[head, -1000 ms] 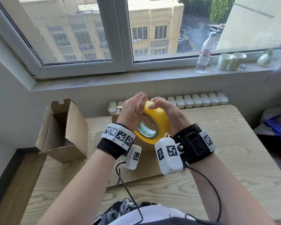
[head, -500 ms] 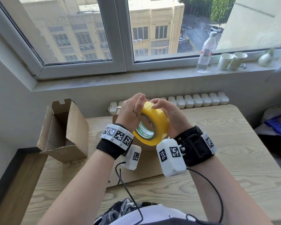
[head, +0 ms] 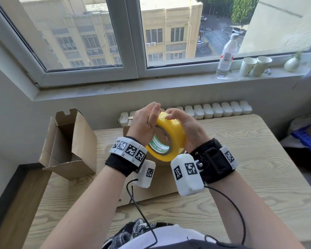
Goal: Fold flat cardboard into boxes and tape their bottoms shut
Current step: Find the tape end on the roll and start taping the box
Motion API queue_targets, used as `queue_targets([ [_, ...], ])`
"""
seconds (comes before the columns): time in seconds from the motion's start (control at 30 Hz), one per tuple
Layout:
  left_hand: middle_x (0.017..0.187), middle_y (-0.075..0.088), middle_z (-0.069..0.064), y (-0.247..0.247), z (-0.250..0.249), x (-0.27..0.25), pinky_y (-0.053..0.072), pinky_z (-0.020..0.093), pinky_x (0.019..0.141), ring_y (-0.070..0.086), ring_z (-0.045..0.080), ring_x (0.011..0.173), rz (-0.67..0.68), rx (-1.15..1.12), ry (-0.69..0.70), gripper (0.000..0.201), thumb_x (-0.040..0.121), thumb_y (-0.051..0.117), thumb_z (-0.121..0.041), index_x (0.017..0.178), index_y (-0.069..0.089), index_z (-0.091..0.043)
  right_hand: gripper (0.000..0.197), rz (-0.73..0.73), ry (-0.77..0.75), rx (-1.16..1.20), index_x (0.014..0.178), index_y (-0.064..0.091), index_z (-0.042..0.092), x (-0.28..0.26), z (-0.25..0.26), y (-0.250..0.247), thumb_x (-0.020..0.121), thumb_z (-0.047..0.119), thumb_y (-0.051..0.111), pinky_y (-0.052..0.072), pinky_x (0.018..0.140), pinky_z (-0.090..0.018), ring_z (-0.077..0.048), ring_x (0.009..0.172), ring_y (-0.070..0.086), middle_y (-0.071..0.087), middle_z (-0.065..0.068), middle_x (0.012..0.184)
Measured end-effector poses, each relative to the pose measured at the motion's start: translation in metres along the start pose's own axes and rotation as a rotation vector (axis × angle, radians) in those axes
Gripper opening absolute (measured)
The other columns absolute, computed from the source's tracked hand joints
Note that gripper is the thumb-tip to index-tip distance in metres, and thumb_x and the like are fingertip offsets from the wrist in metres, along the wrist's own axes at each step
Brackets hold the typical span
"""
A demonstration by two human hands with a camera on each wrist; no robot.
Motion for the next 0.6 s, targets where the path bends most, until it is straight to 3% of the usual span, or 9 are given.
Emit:
queue_targets([
  [0.17, 0.060, 0.050, -0.004, -0.0002, -0.0007, 0.0003, 0.041, 0.037, 0.056, 0.049, 0.019, 0.056, -0.010, -0.006, -0.003, 0.065, 0.094, 0.021, -0.057, 0.077, 0.055, -0.004, 0.008, -0.012, -0.024, -0.020, 0.082, 0.063, 0.013, 0.0000, 0.0016, -0.0003, 0.085, 0.017, 0.056, 0.045, 0.057, -0.032, -0.022, 0.056, 0.057, 0.059, -0.011, 0.074],
  [0.3, 0.060, 0.050, -0.002, 0.0004, 0.0004, 0.0000, 0.041, 0.038, 0.056, 0.049, 0.019, 0.056, -0.009, 0.006, -0.005, 0.065, 0.094, 0.020, -0.058, 0.078, 0.055, -0.005, 0.009, -0.031, 0.003, -0.014, 0.081, 0.063, 0.013, 0.0001, 0.0025, 0.0011, 0.086, 0.017, 0.056, 0.046, 0.053, -0.029, -0.021, 0.053, 0.055, 0.059, -0.010, 0.069],
  [0.4, 0.061, 0.053, 0.008, 0.0015, 0.0013, -0.0011, 0.041, 0.040, 0.057, 0.050, 0.024, 0.058, 0.001, 0.025, -0.003, 0.066, 0.094, 0.020, -0.057, 0.078, 0.054, -0.003, 0.008, -0.053, 0.016, -0.026, 0.088, 0.062, 0.012, 0.0010, 0.0002, 0.0005, 0.084, 0.019, 0.061, 0.046, 0.053, -0.030, -0.020, 0.054, 0.057, 0.060, -0.009, 0.072],
  [0.47, 0.061, 0.053, 0.008, 0.0015, 0.0016, -0.0002, 0.040, 0.036, 0.056, 0.049, 0.021, 0.057, 0.003, 0.008, -0.014, 0.065, 0.093, 0.020, -0.058, 0.077, 0.054, -0.004, 0.012, -0.043, 0.025, -0.018, 0.094, 0.060, 0.011, 0.0009, -0.0003, 0.0006, 0.086, 0.020, 0.061, 0.046, 0.053, -0.029, -0.020, 0.055, 0.058, 0.060, -0.009, 0.074],
  [0.53, 0.060, 0.053, 0.003, 0.0005, 0.0023, 0.0028, 0.039, 0.031, 0.056, 0.049, 0.016, 0.056, -0.008, -0.008, -0.020, 0.063, 0.093, 0.020, -0.058, 0.076, 0.055, -0.008, 0.013, -0.023, 0.030, 0.015, 0.095, 0.060, 0.010, -0.0007, 0.0018, 0.0019, 0.089, 0.021, 0.058, 0.047, 0.056, -0.030, -0.020, 0.058, 0.058, 0.061, -0.008, 0.074],
  [0.6, 0.063, 0.056, 0.008, -0.0001, 0.0027, 0.0058, 0.041, 0.035, 0.059, 0.052, 0.021, 0.059, -0.018, 0.001, -0.012, 0.063, 0.094, 0.020, -0.056, 0.076, 0.056, -0.007, 0.014, -0.002, 0.037, 0.102, 0.093, 0.059, 0.009, -0.0028, 0.0055, 0.0029, 0.090, 0.020, 0.050, 0.046, 0.060, -0.030, -0.021, 0.061, 0.055, 0.058, -0.009, 0.073],
])
Point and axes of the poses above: each hand's wrist, its own x-axis towards the middle knuckle, its own y-axis out of the palm, z = x × y, the point moved 3 cm from there along x, towards the middle knuckle
